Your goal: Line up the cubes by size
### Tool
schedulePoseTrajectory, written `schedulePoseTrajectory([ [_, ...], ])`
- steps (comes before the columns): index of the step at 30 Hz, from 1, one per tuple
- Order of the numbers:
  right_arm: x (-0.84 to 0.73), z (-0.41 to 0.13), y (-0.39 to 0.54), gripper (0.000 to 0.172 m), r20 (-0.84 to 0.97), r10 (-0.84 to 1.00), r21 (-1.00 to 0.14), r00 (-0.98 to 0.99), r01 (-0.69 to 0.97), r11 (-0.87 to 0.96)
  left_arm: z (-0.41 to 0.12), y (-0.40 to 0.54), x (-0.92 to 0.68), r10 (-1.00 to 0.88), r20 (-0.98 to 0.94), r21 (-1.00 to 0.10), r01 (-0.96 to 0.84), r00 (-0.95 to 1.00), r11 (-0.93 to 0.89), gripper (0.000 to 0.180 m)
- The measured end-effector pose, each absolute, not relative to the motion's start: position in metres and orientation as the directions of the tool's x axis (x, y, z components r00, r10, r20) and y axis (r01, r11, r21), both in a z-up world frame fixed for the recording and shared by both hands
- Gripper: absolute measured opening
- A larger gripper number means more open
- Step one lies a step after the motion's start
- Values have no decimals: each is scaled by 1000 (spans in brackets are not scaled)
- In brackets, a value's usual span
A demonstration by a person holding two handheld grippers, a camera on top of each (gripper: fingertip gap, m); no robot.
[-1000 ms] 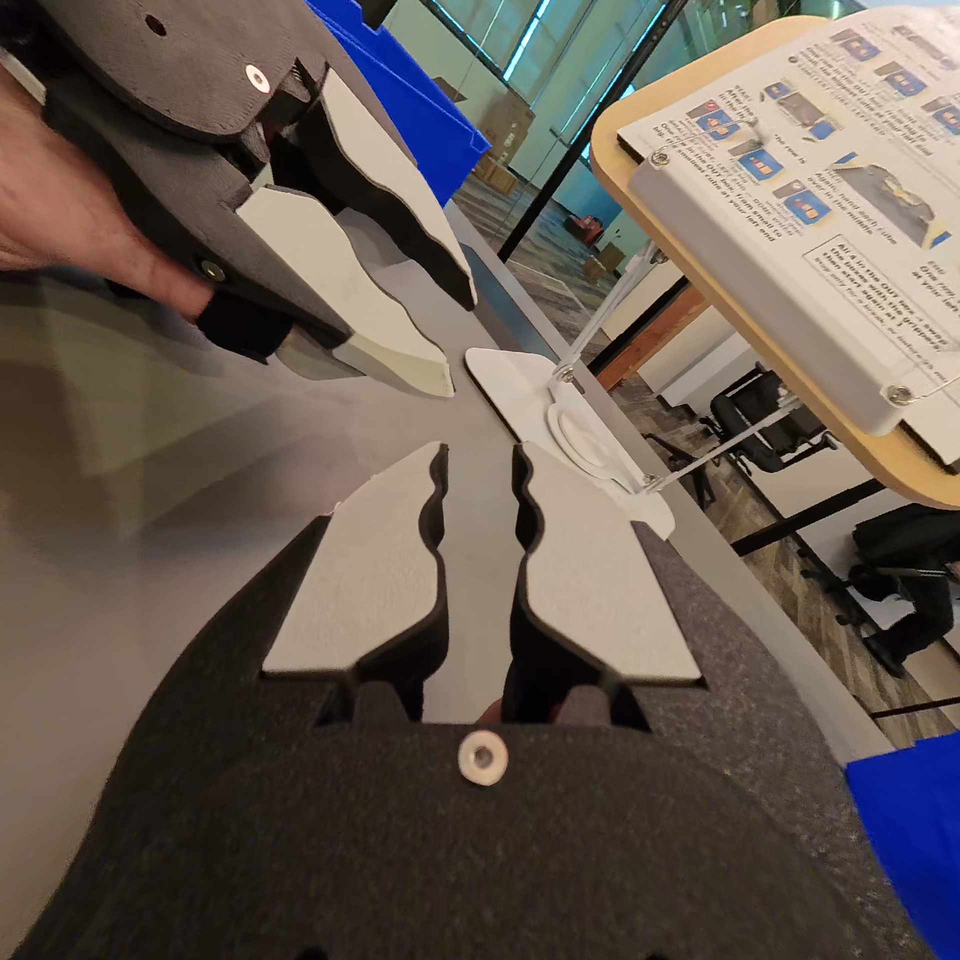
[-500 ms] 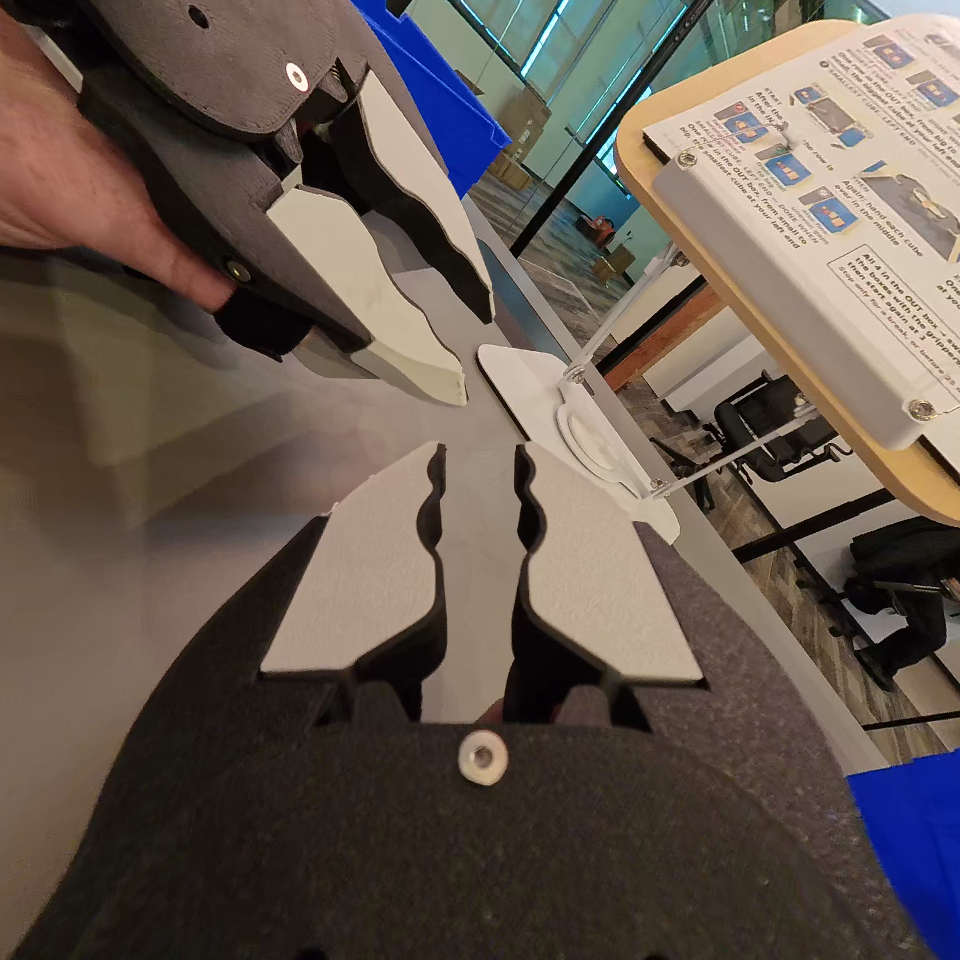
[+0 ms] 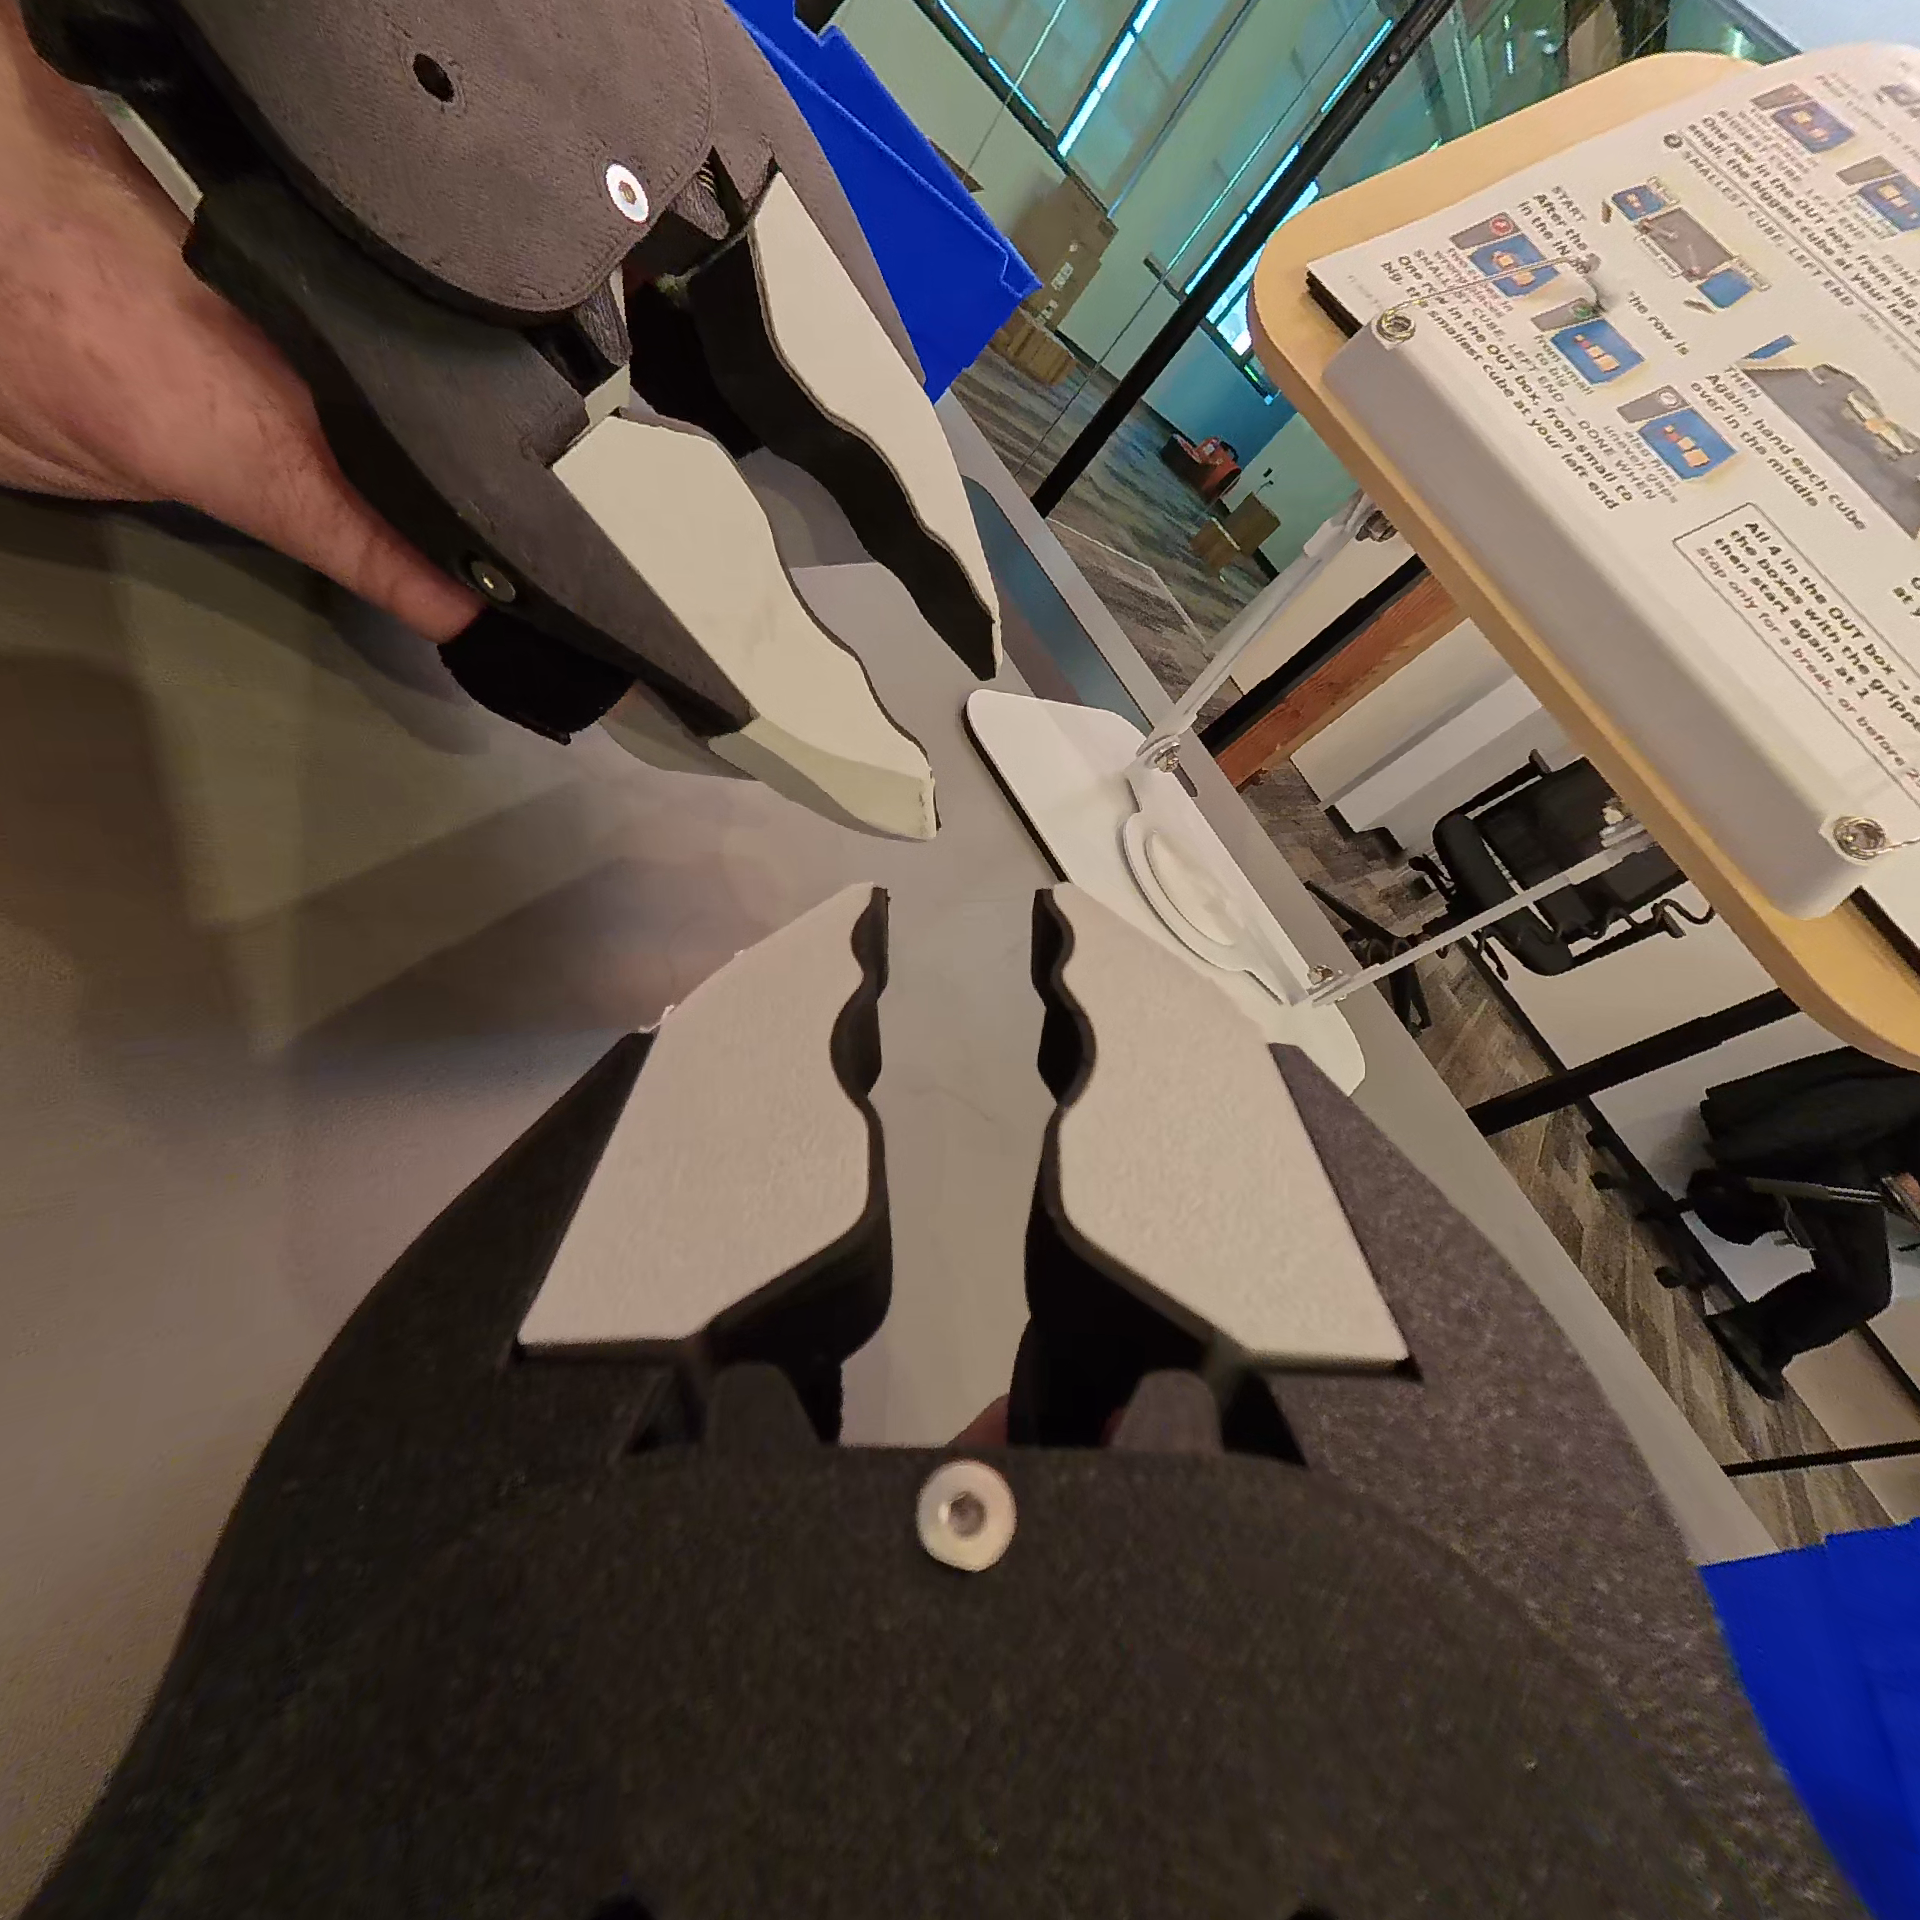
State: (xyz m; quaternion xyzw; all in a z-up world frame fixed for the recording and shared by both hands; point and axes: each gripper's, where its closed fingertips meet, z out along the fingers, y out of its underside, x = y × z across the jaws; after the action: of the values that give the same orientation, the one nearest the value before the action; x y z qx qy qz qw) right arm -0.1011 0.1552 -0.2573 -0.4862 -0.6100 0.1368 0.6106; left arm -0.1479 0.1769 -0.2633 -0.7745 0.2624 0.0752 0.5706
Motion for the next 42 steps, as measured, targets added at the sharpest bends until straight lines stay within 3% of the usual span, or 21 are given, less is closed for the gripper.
schedulePoseTrajectory([
  [42,-104,-261,151,29,632,753,-739,186,438,512,-272,176,-141,-352,-470,-799,-560,809,-220,44],
])
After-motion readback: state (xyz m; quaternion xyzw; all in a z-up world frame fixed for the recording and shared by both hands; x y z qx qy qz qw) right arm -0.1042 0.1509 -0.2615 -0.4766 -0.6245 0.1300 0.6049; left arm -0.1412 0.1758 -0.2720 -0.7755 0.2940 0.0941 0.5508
